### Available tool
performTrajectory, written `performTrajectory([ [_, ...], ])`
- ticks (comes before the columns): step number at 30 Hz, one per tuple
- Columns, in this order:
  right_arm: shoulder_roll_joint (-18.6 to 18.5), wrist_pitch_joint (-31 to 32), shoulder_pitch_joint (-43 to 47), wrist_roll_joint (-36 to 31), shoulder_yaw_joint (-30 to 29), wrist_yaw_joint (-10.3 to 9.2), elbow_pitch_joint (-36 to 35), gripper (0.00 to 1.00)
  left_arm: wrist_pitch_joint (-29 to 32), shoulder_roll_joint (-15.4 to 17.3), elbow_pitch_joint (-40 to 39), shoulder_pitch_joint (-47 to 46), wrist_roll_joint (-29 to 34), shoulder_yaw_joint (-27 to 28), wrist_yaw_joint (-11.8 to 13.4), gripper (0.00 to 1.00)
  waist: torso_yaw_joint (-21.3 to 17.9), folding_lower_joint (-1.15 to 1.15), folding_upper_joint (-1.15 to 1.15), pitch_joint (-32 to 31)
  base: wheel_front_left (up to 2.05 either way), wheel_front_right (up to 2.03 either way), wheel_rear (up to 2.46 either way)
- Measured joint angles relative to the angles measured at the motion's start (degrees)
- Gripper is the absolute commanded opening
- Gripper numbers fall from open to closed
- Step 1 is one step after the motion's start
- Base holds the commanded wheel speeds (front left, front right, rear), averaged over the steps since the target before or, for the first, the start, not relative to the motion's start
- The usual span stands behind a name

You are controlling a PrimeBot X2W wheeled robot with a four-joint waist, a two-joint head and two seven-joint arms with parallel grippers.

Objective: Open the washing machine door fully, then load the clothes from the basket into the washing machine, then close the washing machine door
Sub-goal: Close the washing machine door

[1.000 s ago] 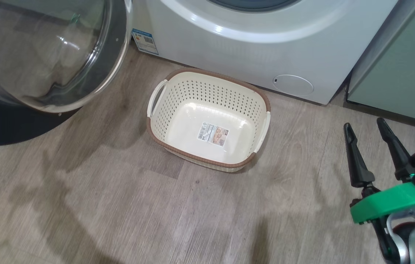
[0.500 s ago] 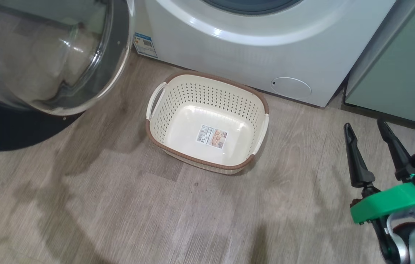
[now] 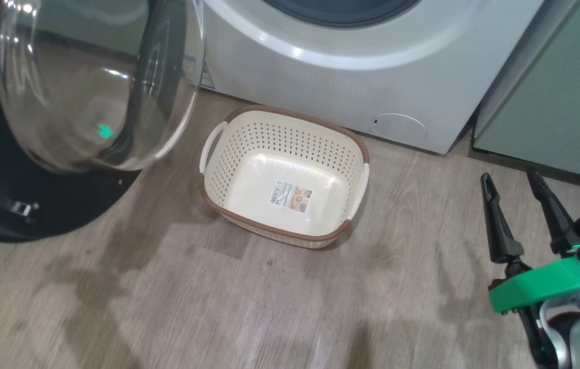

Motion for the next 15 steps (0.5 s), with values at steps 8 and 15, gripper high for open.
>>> performTrajectory([
  [8, 0.0, -1.2, 0.0, 0.6, -0.1, 0.0, 0.8, 1.0, 2.3, -3.1, -9.5, 5.6, -1.2, -0.4, -0.3, 0.0, -1.4, 0.0, 0.0, -0.1, 0.0, 0.0, 0.0],
  [15, 0.0, -2.3, 0.0, 1.2, -0.1, 0.0, 1.9, 1.0, 3.0, -5.7, -16.6, 9.0, -2.3, -0.7, -0.3, 0.0, -3.7, 0.0, 0.0, -0.1, 0.0, 0.0, 0.0],
])
